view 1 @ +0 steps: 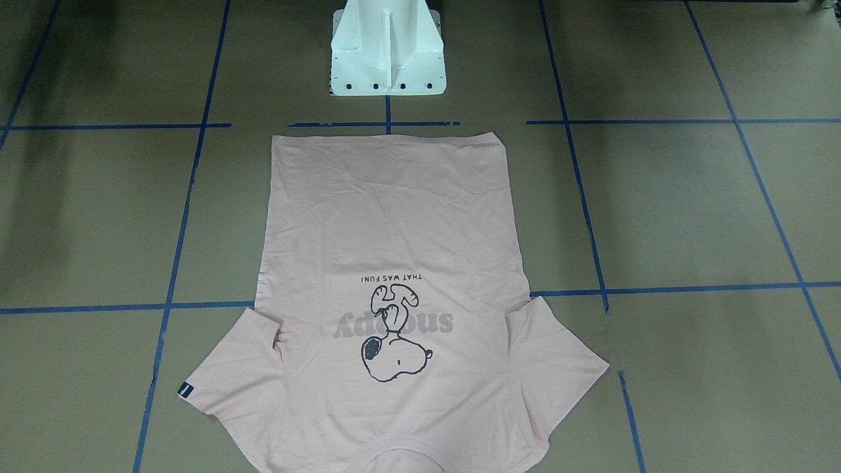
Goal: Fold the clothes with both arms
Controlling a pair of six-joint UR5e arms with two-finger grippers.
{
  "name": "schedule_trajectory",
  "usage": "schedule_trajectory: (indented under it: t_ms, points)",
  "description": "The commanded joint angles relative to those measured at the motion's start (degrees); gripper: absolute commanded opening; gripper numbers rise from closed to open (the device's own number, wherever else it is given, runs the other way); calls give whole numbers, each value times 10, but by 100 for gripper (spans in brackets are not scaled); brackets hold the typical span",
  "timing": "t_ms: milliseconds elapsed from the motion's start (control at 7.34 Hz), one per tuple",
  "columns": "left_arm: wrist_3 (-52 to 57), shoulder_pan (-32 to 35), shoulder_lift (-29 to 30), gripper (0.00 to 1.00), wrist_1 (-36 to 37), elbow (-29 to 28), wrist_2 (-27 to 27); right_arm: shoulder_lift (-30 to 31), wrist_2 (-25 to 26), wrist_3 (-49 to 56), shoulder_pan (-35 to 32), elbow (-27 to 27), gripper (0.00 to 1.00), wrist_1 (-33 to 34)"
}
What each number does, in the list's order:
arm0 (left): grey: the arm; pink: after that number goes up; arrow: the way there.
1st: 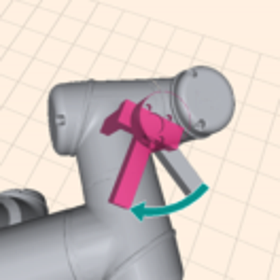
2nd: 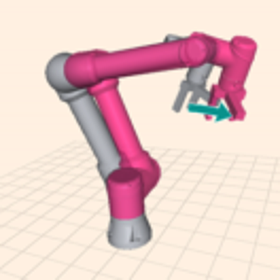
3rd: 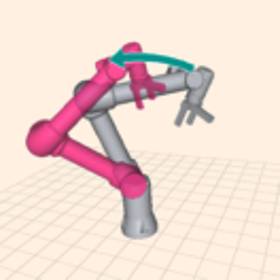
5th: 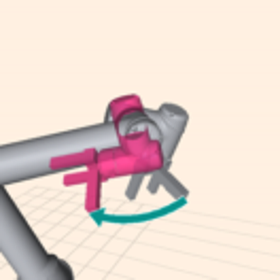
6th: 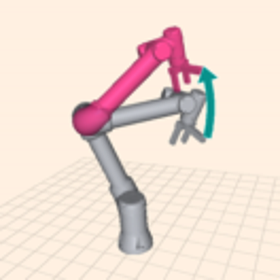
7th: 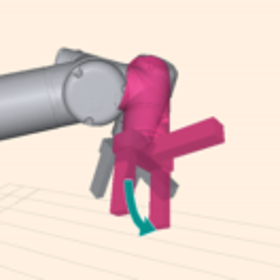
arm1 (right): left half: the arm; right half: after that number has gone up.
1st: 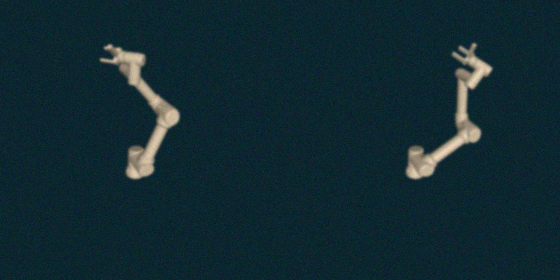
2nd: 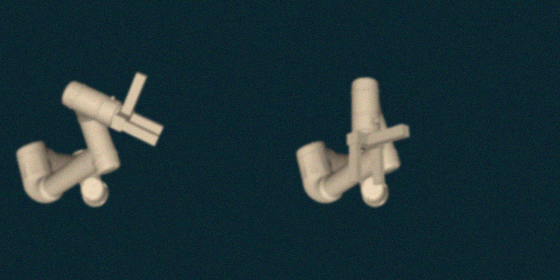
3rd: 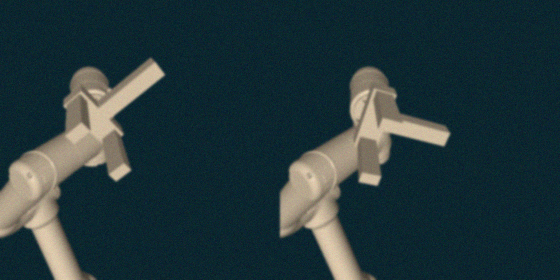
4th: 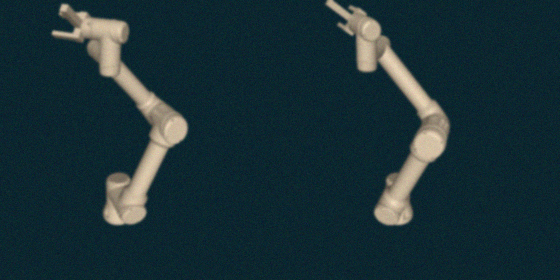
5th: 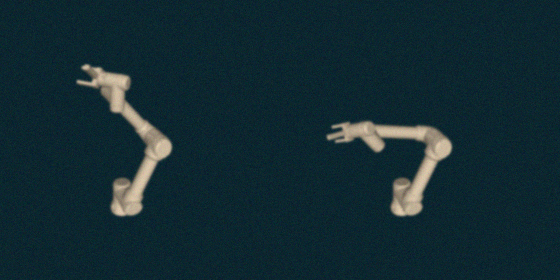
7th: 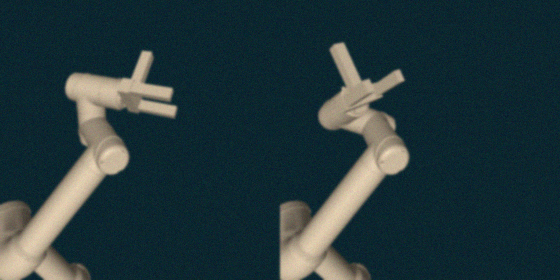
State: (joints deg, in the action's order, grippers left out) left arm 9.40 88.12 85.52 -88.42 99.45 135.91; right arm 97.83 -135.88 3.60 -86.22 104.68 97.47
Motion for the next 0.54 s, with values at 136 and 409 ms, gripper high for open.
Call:
schedule_trajectory:
  t_ms: [136,409]
  points:
    - [-1,-1,4,100,0,2,1,-1,-10,1,0,1,100,-1]
    - [-1,-1,1,100,0,6,1,-3,-10,4,0,4,100,-1]
